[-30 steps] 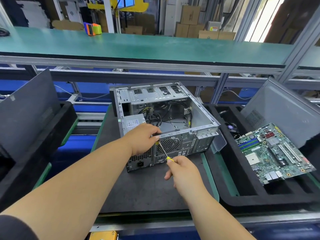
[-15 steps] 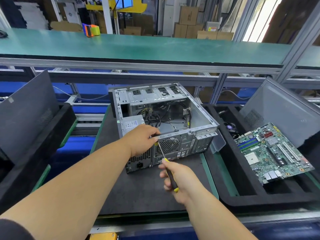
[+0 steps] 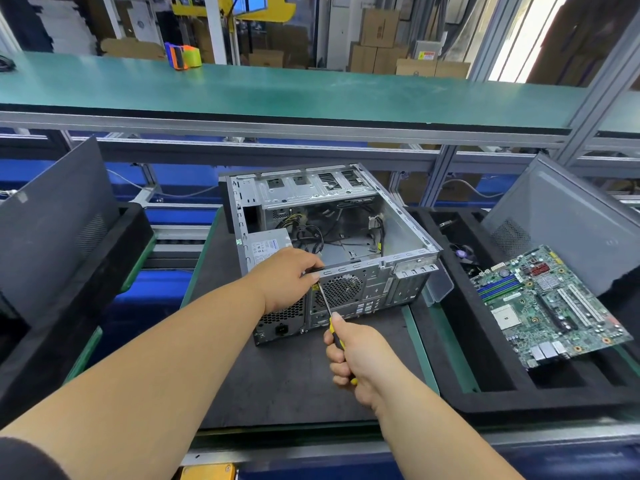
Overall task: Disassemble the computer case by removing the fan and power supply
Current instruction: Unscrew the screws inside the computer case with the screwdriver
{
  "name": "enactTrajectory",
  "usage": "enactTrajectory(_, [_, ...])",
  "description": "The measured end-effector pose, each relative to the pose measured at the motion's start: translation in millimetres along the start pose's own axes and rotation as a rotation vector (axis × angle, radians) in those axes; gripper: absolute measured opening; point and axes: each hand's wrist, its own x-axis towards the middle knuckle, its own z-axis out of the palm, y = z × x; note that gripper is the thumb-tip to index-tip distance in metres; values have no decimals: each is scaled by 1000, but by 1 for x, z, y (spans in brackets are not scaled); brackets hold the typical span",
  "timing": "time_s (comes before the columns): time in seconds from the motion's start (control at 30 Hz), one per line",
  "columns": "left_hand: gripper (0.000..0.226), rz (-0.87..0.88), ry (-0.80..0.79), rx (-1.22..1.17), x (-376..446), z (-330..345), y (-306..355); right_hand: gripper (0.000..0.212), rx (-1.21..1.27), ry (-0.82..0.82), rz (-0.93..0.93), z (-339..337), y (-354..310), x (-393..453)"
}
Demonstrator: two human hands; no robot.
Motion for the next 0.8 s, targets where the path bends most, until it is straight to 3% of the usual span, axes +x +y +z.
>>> enactTrajectory(0.2, [28,-8,-3,-11,0,1,-1,41,-279,169,-156,2,7,14])
enactTrajectory(0.27, [28,-11,-6,-10,1,1,-1,41,-181,114,-131,-1,8,12])
enactTrajectory(0.4, [28,-6,-5,-6,1,1,-2,49,299,-208,58,-11,6,4])
enactTrajectory(0.47, [28,-6,-6,-9,0,1,-2,48,404,-286,93,-17,8,3])
enactTrajectory(0.8, [28,-2,1,-10,0,1,-1,41,489,-260,83,-18,14,-2])
